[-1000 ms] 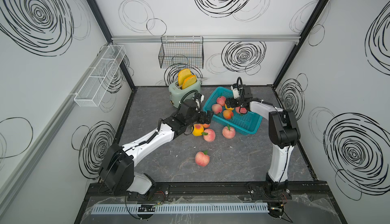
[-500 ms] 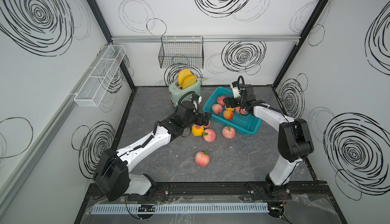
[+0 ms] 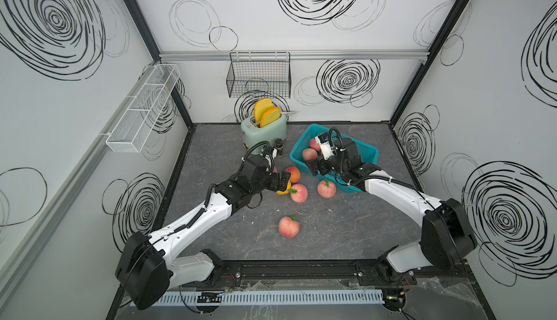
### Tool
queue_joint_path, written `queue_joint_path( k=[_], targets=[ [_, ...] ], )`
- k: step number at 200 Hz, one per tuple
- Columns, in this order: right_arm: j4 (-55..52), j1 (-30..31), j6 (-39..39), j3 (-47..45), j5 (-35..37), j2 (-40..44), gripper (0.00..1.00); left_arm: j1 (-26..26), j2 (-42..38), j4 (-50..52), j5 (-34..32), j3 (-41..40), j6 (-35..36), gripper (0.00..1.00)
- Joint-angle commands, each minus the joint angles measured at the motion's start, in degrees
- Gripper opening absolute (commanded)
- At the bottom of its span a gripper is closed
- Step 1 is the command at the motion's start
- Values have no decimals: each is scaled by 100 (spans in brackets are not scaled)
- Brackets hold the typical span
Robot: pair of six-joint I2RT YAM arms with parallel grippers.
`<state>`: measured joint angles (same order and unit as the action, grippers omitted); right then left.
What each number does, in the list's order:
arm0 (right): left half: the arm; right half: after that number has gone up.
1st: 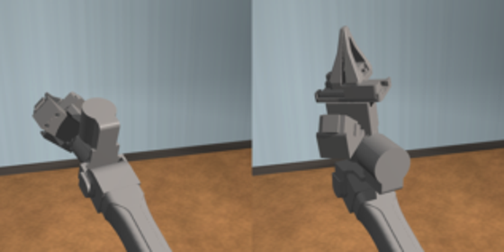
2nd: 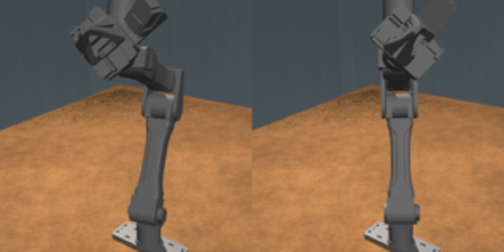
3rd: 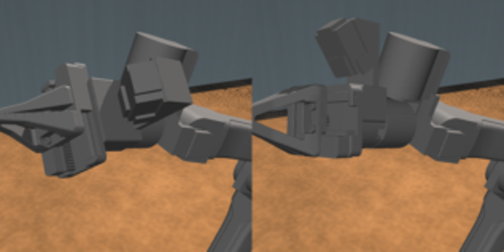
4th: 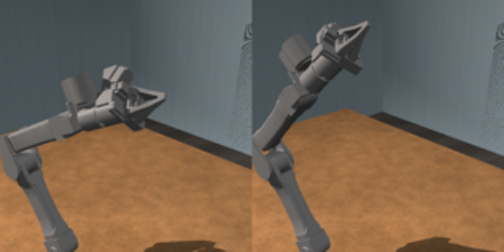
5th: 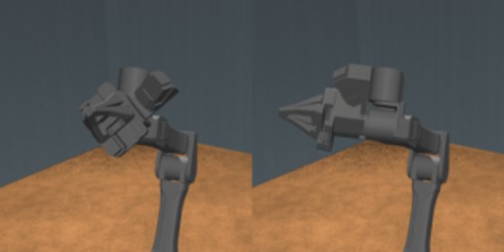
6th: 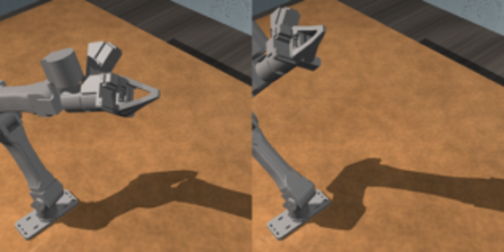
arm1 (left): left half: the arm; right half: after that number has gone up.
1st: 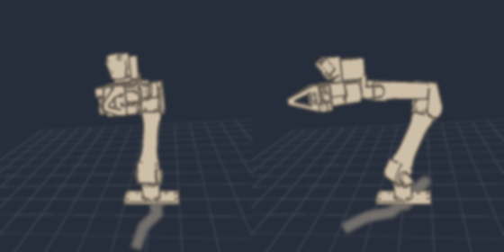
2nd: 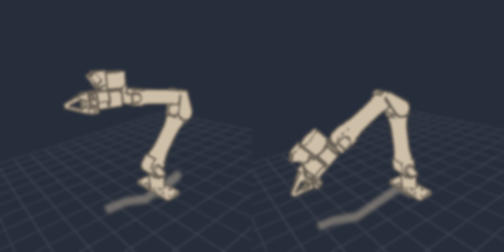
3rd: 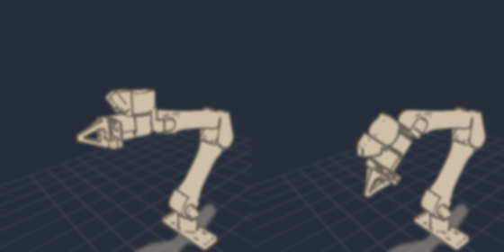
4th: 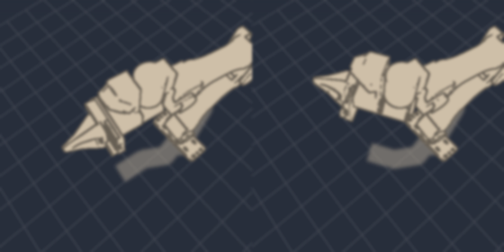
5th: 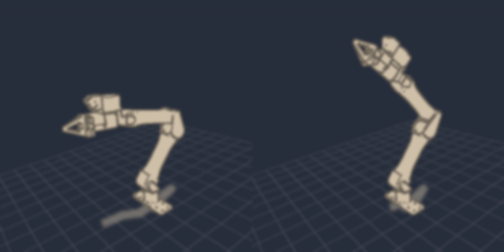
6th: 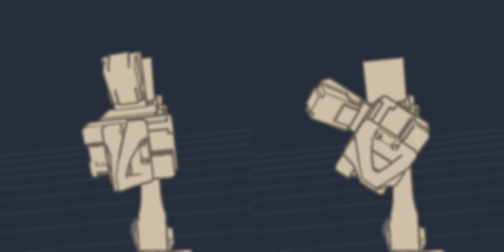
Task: Put the peaches into the basket
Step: Place the peach in the basket, then pick up the peach from the center of the board.
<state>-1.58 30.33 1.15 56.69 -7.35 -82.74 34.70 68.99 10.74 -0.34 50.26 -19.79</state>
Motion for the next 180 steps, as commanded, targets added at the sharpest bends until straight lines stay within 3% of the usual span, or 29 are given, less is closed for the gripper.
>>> queue_joint_path(
  k=[1,76,180],
  targets=[
    [110,142,87,-345,37,311,99,-190,-195,51,-44,-201,-81,98],
    [427,448,264,-1172,-84,751,99,-743,-83,-246,513,-548,-400,98],
    [774,636,403,-1520,-389,849,99,-927,799,-809,61,-457,-708,98]
  ],
)
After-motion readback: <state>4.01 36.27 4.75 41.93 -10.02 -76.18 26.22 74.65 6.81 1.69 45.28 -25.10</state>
